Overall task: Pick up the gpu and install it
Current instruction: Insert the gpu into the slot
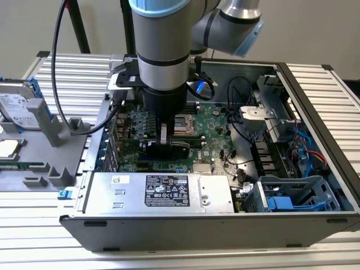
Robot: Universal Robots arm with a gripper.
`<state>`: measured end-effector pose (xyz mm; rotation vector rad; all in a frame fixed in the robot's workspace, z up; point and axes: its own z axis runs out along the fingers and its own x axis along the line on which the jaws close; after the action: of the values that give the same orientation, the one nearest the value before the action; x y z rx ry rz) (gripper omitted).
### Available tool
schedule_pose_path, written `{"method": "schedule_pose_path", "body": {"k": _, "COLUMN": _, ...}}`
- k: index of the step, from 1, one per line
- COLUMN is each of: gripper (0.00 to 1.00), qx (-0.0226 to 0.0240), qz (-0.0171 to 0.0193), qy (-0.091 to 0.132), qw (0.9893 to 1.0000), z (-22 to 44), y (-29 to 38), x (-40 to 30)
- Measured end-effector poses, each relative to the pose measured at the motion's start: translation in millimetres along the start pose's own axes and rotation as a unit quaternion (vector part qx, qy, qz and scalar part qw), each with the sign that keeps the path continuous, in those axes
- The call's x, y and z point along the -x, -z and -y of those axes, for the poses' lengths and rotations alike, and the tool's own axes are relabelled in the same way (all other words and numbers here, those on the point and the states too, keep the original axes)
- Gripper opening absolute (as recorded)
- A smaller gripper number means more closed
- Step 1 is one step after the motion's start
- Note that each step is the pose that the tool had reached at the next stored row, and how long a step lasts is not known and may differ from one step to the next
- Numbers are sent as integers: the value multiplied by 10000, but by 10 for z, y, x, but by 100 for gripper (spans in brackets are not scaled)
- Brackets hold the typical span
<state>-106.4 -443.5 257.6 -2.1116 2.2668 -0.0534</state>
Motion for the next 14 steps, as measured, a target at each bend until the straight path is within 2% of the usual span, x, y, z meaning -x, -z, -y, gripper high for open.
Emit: {"method": "schedule_pose_path", "body": {"k": 14, "gripper": 0, "qx": -1, "qz": -18, "qy": 2, "qw": 10000, "z": -1, "y": -12, "x": 1}}
